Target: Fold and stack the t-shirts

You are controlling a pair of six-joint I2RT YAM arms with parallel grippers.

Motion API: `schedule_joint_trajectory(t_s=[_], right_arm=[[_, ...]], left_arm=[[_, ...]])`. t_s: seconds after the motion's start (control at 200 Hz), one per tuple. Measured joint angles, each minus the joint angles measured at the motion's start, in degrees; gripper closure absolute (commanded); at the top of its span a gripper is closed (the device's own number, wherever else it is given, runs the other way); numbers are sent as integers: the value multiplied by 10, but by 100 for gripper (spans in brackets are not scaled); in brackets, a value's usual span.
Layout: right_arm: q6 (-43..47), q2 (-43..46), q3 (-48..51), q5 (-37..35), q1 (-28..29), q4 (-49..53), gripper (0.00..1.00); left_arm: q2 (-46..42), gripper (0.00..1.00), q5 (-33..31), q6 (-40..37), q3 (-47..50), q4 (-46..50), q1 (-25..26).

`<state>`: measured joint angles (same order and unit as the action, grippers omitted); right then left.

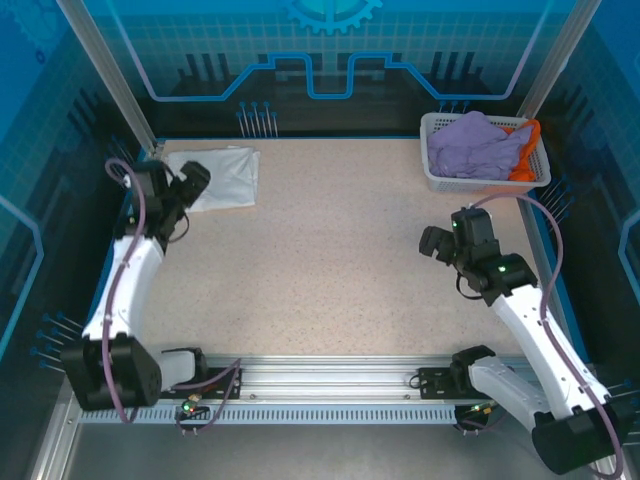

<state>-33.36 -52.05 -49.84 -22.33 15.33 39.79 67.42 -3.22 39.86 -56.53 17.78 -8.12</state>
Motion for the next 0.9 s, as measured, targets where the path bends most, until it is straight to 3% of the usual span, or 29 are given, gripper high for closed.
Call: schedule_joint_trajectory(t_s=[0.175,0.28,0.39,0.555,0.725,0.9], right_arm=[[86,-25,75,-47,0,-136,0],[184,-45,124,-39,0,-217,0],[244,-53,181,-33,-4,-278,0],[262,-5,282,4,-46,-355,0],[287,-5,314,35,-85,-395,0],[296,-144,275,53,-93,-480,0]], left_arm=[[-88,1,-74,-58,191,-52,6],[-126,1,-110,-108,247,-61,7],[-140,1,-120,-160,288,-98,7],[-165,1,-115,-191,386,-172,8],[-78,1,-104,-227,391,-256,8],[47,1,-85,-260,348,-365,8]])
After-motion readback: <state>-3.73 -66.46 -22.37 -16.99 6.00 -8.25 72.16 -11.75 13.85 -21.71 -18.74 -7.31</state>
